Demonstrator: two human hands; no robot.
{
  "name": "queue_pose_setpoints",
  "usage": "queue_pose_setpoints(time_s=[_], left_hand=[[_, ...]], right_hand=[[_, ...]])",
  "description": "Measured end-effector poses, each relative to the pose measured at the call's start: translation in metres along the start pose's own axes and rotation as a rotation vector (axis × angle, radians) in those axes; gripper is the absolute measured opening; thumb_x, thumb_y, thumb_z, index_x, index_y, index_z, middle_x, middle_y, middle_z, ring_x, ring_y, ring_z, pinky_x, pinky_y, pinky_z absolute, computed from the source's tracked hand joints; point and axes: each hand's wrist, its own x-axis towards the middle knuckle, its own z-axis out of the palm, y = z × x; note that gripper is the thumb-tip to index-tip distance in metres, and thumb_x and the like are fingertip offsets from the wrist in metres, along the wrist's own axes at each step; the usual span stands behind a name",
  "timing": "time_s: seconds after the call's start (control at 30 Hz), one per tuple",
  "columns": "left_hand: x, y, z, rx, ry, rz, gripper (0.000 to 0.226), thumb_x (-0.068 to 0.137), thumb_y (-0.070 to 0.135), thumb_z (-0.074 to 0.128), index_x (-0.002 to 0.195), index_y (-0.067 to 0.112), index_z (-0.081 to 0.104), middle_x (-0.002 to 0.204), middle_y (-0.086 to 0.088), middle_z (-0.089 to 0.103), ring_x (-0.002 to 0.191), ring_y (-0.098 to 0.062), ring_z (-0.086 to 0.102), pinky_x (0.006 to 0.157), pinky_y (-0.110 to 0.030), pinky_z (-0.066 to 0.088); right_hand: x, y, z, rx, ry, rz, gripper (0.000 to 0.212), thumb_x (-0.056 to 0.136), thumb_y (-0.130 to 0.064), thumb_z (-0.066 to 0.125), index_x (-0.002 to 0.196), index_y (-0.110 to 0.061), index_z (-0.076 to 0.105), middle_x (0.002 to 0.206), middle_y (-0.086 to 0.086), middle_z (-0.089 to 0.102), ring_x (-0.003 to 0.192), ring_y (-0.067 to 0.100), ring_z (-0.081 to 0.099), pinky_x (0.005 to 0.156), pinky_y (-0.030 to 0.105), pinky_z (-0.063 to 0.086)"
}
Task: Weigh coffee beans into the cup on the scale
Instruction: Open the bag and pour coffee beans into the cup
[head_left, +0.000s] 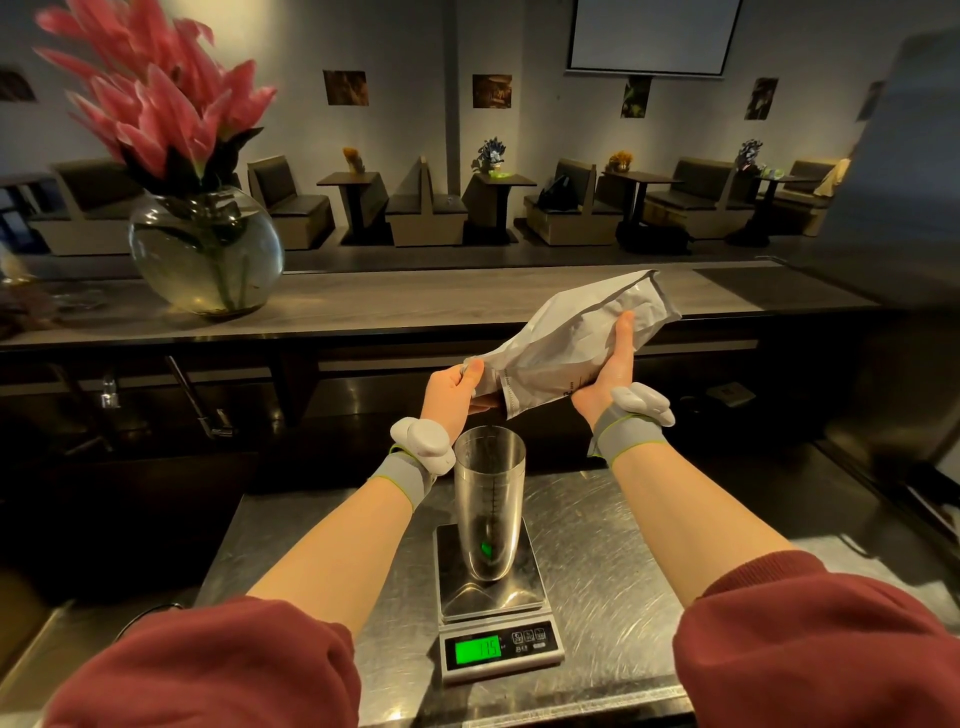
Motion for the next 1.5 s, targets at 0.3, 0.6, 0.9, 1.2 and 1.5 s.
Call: queue_pose_setpoints(time_s=[0.3,0.6,0.9,1.2,1.5], left_hand=[[0.0036,-0.0013,-0.0009,-0.001,-0.006,-0.007,0.034,0.096,0.025,0.038,0.114,0.003,0.057,0.110,-0.021,0.062,0.079,-0.025,0.065,0.057,-0.015,0.056],[0.0049,-0.0013,-0.0009,-0.017,0.023,-0.006,0.034,0.095,0.024,0.039,0.111,0.002,0.059,0.106,-0.021,0.063,0.082,-0.028,0.064,0.055,-0.014,0.055],[0.0051,-0.0017,-0.0029,-0.044,0.013,-0.023,0.033,0.095,0.024,0.039,0.110,0.002,0.059,0.101,-0.015,0.062,0.082,-0.028,0.064,0.056,-0.015,0.056],[0.0055,-0.0013,-0.0015,-0.045,0.022,-0.017,0.033,0.095,0.024,0.040,0.108,0.001,0.060,0.098,-0.017,0.064,0.070,-0.020,0.066,0.058,-0.018,0.057],[0.0014,0.0018,-0.0007,-0.037,0.021,-0.001,0.034,0.095,0.024,0.039,0.112,0.002,0.058,0.096,-0.012,0.061,0.071,-0.020,0.064,0.056,-0.014,0.055]], right_hand=[[0.0028,0.0025,-0.0001,-0.005,0.005,0.002,0.081,0.074,-0.065,0.064,0.142,-0.026,0.044,0.142,0.004,0.052,0.128,0.028,0.049,0.113,0.051,0.035],[0.0047,0.0033,0.0028,-0.031,-0.010,0.004,0.083,0.072,-0.068,0.064,0.143,-0.029,0.042,0.143,0.003,0.051,0.128,0.028,0.048,0.113,0.051,0.035],[0.0057,0.0043,0.0036,-0.013,-0.016,0.002,0.078,0.076,-0.065,0.063,0.142,-0.028,0.044,0.142,0.003,0.052,0.128,0.028,0.049,0.113,0.051,0.035],[0.0045,0.0031,0.0038,-0.022,-0.008,0.002,0.078,0.076,-0.065,0.062,0.142,-0.027,0.044,0.143,0.004,0.051,0.130,0.028,0.047,0.114,0.049,0.034],[0.0016,-0.0014,0.0061,-0.020,-0.003,-0.005,0.078,0.075,-0.064,0.064,0.139,-0.025,0.048,0.142,0.005,0.053,0.129,0.028,0.048,0.112,0.048,0.037]])
